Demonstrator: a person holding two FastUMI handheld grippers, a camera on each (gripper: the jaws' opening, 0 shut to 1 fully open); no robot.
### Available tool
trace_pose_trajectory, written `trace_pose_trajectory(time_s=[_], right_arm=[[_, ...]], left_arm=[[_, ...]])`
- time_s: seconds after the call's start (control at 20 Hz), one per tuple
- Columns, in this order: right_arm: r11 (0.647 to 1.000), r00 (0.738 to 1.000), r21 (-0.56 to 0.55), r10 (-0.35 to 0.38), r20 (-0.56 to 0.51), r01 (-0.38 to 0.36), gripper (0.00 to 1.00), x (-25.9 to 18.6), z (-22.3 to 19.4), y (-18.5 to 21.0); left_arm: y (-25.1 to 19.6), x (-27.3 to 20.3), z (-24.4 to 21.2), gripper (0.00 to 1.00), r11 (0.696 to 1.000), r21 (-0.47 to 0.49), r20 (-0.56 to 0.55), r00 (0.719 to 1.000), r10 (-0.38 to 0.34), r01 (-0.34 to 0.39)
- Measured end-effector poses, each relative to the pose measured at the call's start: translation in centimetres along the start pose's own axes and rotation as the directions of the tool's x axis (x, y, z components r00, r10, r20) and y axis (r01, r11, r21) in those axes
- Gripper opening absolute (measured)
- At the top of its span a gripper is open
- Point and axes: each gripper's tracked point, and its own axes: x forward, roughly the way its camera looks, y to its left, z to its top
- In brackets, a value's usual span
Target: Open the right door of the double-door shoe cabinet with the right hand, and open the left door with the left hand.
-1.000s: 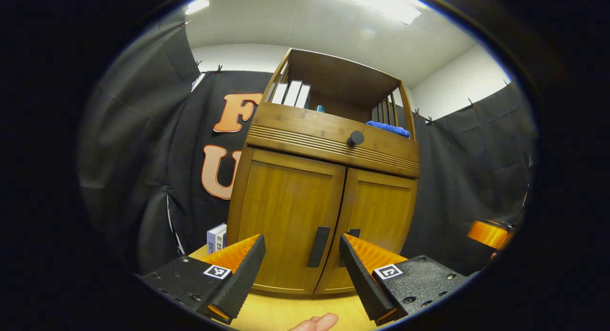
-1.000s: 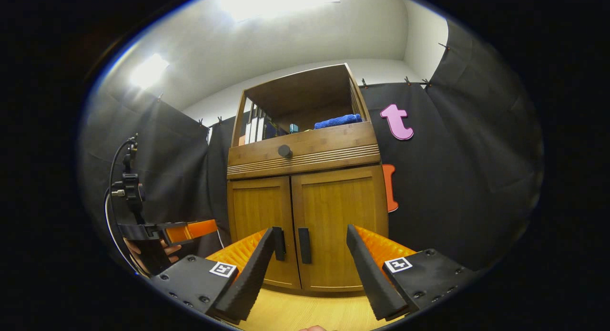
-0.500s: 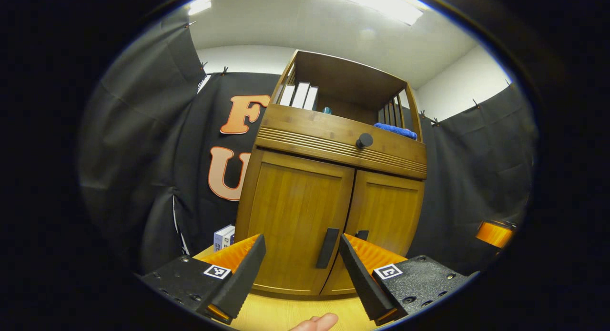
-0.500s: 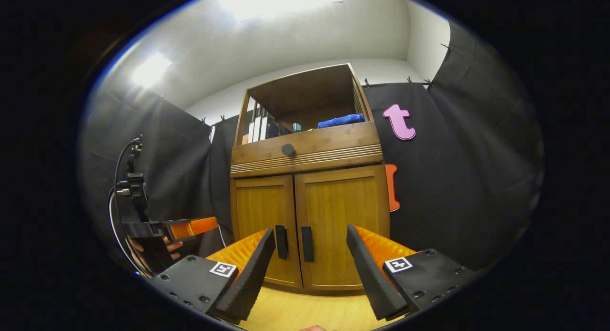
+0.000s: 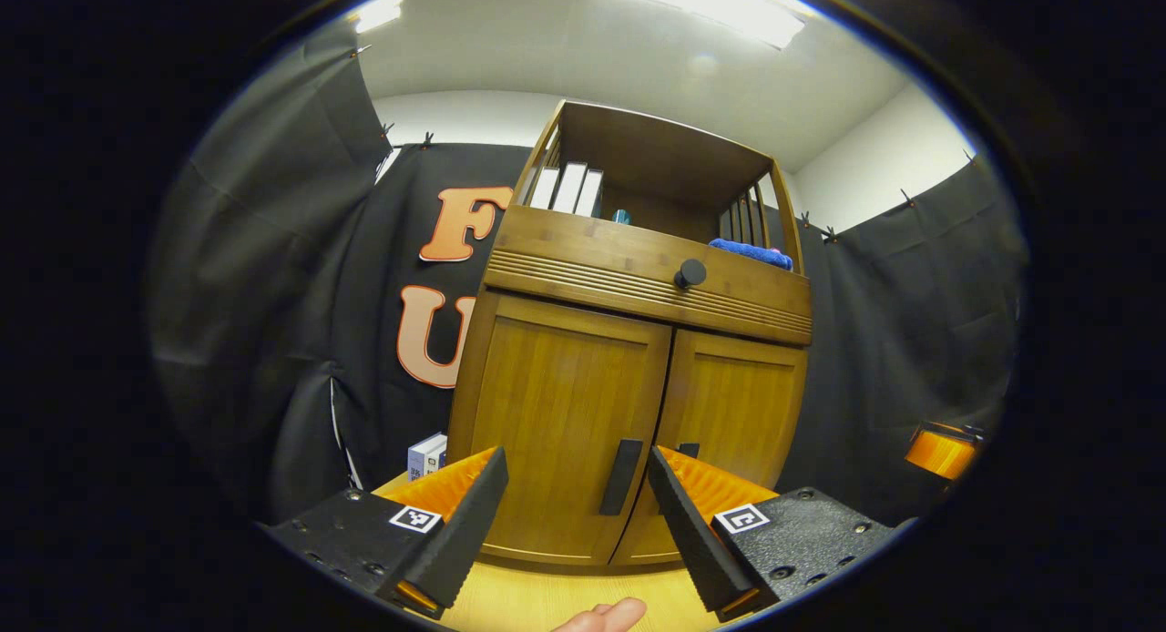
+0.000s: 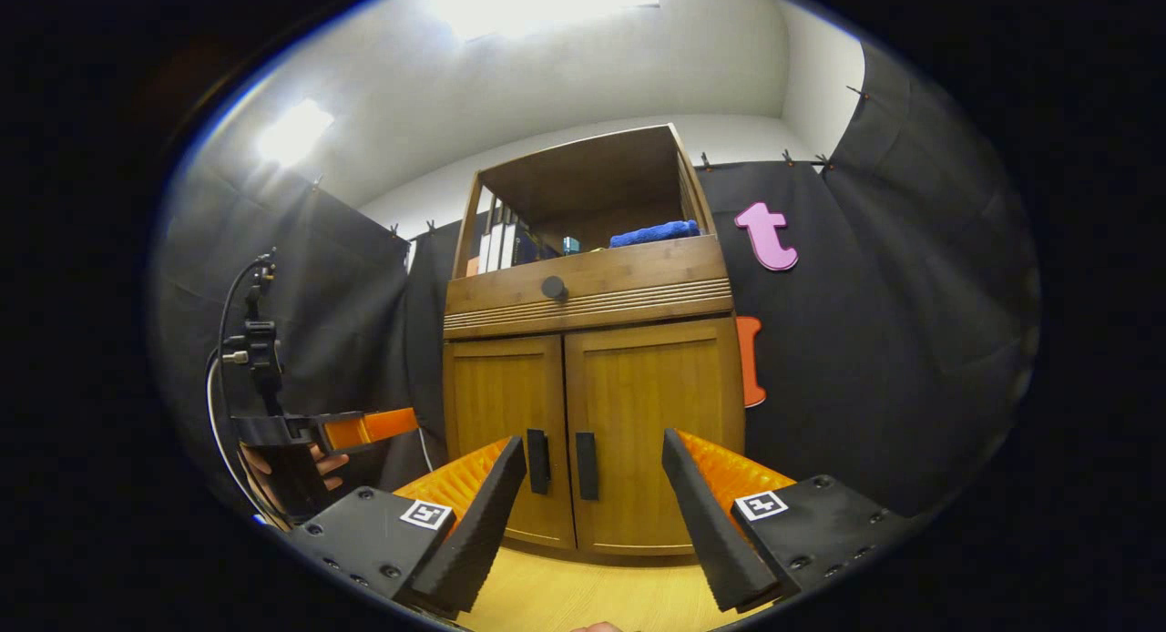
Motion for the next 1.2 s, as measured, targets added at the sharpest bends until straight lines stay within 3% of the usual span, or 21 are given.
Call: trace_pose_trajectory(time_s=[0.05, 0.1, 0.15, 0.2, 0.4, 0.5, 0.6, 0.8, 0.95, 1.0, 1.2], right_arm=[[1.0, 1.0, 0.009, 0.016, 0.002, -0.016, 0.97, 0.3, -0.1, 0.1], [1.0, 1.0, 0.016, 0.021, -0.001, -0.021, 0.97, 0.8, -0.4, 0.0], [1.0, 1.0, 0.021, 0.016, -0.003, -0.016, 0.97, 1.5, -0.7, -0.2], [1.0, 1.0, 0.024, 0.008, -0.004, -0.008, 0.97, 2.3, -1.0, -0.3], [0.999, 0.999, -0.005, -0.046, -0.013, 0.046, 0.97, 6.3, -2.5, -1.1], [0.997, 0.997, -0.018, -0.075, -0.031, 0.075, 1.0, 9.0, -3.5, -1.6], [0.994, 0.993, -0.021, -0.106, -0.052, 0.105, 0.97, 12.3, -5.3, -2.1], [0.997, 0.989, -0.003, -0.082, -0.121, 0.082, 0.97, 19.8, -10.2, -1.0], [0.996, 0.98, -0.04, -0.087, -0.178, 0.081, 0.98, 24.1, -13.4, 0.3], [0.99, 0.975, -0.074, -0.134, -0.179, 0.122, 0.89, 25.2, -14.0, -0.4], [0.972, 0.964, -0.135, -0.213, -0.161, 0.192, 0.94, 27.6, -15.6, -1.7]], left_arm=[[0.0, 0.0, -0.1, 0.9, 1.0, 0.005, -0.003, 1.0, -0.001, 0.001], [0.0, 0.0, -0.3, 0.98, 1.0, 0.01, -0.008, 1.0, -0.005, 0.005], [0.0, 0.0, -0.5, 0.98, 1.0, 0.012, -0.011, 1.0, -0.012, 0.012], [-0.2, 0.2, -0.7, 0.9, 1.0, 0.014, -0.013, 1.0, -0.024, 0.024], [0.7, 1.0, -1.7, 0.94, 0.998, 0.038, 0.002, 0.999, -0.045, 0.045], [0.5, 1.6, -2.0, 0.9, 0.997, 0.015, 0.001, 0.997, -0.074, 0.074], [0.8, 2.4, -2.2, 0.94, 0.995, 0.017, 0.007, 0.995, -0.097, 0.096], [2.1, 3.8, -1.8, 0.9, 0.994, 0.0, 0.06, 0.992, -0.111, 0.111], [4.7, 4.5, -1.8, 0.94, 0.999, -0.007, 0.061, 0.997, -0.053, 0.053], [5.5, 4.4, -1.8, 0.9, 0.999, -0.006, 0.059, 0.998, -0.033, 0.034], [7.0, 3.2, -1.6, 0.9, 1.0, -0.002, 0.064, 0.998, 0.002, -0.002]])
